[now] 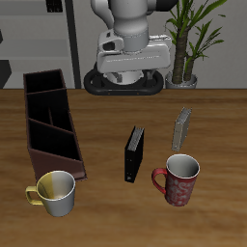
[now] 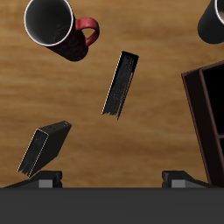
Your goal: Place the black book into the right desk caddy's right compartment
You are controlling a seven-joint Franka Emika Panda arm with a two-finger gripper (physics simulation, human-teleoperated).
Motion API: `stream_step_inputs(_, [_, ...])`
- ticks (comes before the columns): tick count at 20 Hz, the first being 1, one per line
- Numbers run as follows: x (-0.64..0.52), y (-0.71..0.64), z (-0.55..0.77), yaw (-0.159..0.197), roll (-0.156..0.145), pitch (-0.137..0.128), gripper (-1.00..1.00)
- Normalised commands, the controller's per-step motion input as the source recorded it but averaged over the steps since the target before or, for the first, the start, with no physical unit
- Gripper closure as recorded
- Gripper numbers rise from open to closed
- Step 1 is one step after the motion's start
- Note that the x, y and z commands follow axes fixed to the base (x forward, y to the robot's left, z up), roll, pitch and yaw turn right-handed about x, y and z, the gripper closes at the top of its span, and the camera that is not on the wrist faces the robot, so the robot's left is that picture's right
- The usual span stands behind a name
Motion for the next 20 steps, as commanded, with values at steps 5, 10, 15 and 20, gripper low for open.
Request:
stream_step_inputs(5, [0.03, -0.10, -0.02, 0.026, -0.040, -0.030, -1.00])
stream_step_inputs(10, [0.15, -0.18, 0.03, -0.038, -0.049, 0.009, -1.00])
stream_step_inputs(15, [0.11, -0.05, -0.06, -0.004, -0.024, -0.019, -1.00])
stream_step_inputs(20, [0.16, -0.03, -0.25, -0.012, -0.003, -0.045, -1.00])
